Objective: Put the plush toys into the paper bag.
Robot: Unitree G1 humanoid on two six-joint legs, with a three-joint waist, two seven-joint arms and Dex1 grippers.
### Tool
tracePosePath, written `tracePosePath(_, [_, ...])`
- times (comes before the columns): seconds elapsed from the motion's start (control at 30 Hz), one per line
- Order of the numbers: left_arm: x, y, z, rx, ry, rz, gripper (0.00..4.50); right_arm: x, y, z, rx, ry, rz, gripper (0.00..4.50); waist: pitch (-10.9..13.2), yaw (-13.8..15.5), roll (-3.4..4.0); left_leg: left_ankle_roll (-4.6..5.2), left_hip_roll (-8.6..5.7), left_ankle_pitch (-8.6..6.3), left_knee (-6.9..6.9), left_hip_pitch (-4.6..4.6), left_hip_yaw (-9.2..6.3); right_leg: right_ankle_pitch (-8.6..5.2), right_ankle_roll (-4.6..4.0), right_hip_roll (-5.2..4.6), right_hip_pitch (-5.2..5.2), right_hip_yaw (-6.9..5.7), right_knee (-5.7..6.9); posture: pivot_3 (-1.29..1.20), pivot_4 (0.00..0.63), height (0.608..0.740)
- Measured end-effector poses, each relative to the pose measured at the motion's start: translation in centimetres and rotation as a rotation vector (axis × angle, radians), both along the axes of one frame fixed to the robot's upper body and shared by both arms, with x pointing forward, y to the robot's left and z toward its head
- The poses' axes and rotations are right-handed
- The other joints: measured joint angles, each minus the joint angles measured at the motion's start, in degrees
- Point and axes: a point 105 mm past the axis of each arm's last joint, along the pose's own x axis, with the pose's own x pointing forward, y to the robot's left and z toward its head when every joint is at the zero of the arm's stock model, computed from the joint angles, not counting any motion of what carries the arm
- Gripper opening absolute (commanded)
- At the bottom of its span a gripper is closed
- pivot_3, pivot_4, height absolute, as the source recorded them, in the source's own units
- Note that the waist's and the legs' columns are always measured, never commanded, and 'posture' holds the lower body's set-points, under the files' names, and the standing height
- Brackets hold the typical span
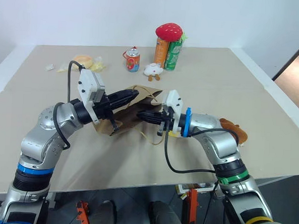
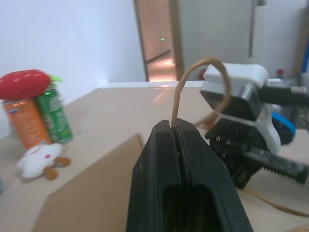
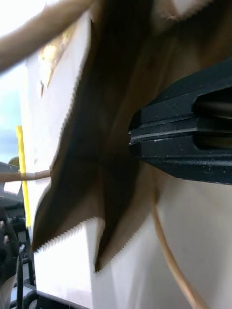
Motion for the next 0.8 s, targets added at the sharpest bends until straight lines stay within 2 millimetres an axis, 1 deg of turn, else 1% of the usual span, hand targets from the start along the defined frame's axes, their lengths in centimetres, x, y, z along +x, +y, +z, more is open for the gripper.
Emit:
tracePosePath(0.03, [0.0, 0.0, 0.0, -0.002, -0.002, 0.004, 0.0, 0.3, 0.1, 0.0, 0.0, -0.003, -0.013, 0.05, 0.0, 0.0, 0.0, 0.0, -0.01, 0.0, -0.02, 0.0, 0.0, 0.0, 0.0, 0.0, 0.0, 0.01, 0.0, 0.0, 0.15, 0.738])
tracePosePath(0.07, [0.0, -0.1, 0.3, -0.015, -0.011, 0.019, 0.0, 1.0, 0.7, -0.4, -0.01, -0.007, -0.048, 0.05, 0.0, 0.0, 0.0, 0.0, -0.02, 0.0, -0.03, -0.03, -0.01, 0.0, 0.01, 0.0, -0.01, 0.02, 0.0, 0.0, 0.15, 0.738])
tracePosePath(0.13, [-0.1, -0.2, 0.4, -0.023, -0.017, 0.026, 0.0, 1.3, 0.8, -0.6, -0.016, -0.012, -0.065, 0.05, 0.0, 0.0, 0.0, -0.01, -0.02, -0.01, -0.05, -0.04, -0.02, 0.0, 0.01, 0.0, -0.01, 0.03, 0.0, 0.0, 0.15, 0.738])
tracePosePath(0.23, [0.1, -0.1, 0.6, -0.042, -0.018, 0.051, 0.0, 1.7, 1.2, -1.3, -0.058, -0.027, -0.086, 0.05, 0.0, 0.0, 0.0, -0.01, -0.03, -0.01, -0.06, -0.03, -0.03, 0.01, 0.01, 0.0, -0.01, 0.03, 0.0, 0.0, 0.15, 0.738])
tracePosePath(0.3, [0.5, 0.0, 0.8, -0.054, -0.028, 0.09, 0.0, 1.5, 1.9, -3.1, -0.145, -0.043, -0.087, 0.05, 0.0, 0.0, 0.0, -0.01, -0.02, 0.0, -0.06, -0.03, -0.05, 0.01, 0.01, 0.03, -0.02, 0.03, 0.0, 0.0, 0.15, 0.738])
tracePosePath(0.33, [0.9, 0.2, 1.9, -0.068, -0.077, 0.134, 0.0, 1.2, 2.2, -5.2, -0.221, -0.055, -0.102, 0.05, -0.01, 0.06, -0.02, -0.01, -0.02, 0.0, -0.05, -0.04, -0.12, 0.0, 0.0, 0.08, -0.01, 0.03, 0.0, 0.0, 0.15, 0.738])
tracePosePath(0.4, [1.1, 0.3, 2.9, -0.089, -0.117, 0.16, 0.0, 0.9, 2.2, -6.7, -0.261, -0.049, -0.106, 0.05, -0.01, 0.11, -0.02, -0.01, -0.03, 0.0, -0.04, -0.05, -0.11, 0.0, 0.0, 0.07, 0.0, 0.05, 0.0, 0.0, 0.15, 0.738])
tracePosePath(0.43, [1.2, 0.6, 4.3, -0.111, -0.175, 0.195, 0.0, 0.6, 2.1, -7.8, -0.279, -0.045, -0.122, 0.05, -0.01, 0.07, -0.02, -0.01, -0.06, 0.0, -0.03, -0.05, -0.07, 0.0, 0.01, 0.07, 0.0, 0.13, -0.01, 0.0, 0.15, 0.738])
tracePosePath(0.5, [1.2, 0.6, 4.7, -0.11, -0.204, 0.209, 0.0, 0.6, 2.1, -7.8, -0.286, -0.058, -0.13, 0.05, -0.03, 0.02, -0.05, -0.01, -0.06, 0.0, -0.02, -0.02, -0.07, 0.01, 0.03, 0.08, 0.02, 0.14, -0.01, 0.0, 0.15, 0.738])
tracePosePath(0.63, [1.1, 0.5, 4.7, -0.104, -0.212, 0.212, 0.0, 0.7, 2.2, -7.9, -0.28, -0.058, -0.141, 0.05, -0.04, -0.02, -0.06, -0.01, -0.01, 0.01, -0.03, -0.01, -0.1, 0.02, 0.02, 0.16, 0.02, 0.14, 0.0, 0.0, 0.15, 0.738])
tracePosePath(0.8, [0.3, -0.3, 5.2, -0.09, -0.257, 0.17, 0.0, 0.7, 2.3, -7.9, -0.275, -0.059, -0.153, 0.05, -0.04, -0.02, -0.06, -0.01, 0.01, 0.01, -0.02, 0.0, -0.1, 0.01, 0.02, 0.18, 0.03, 0.14, 0.0, 0.0, 0.15, 0.738])
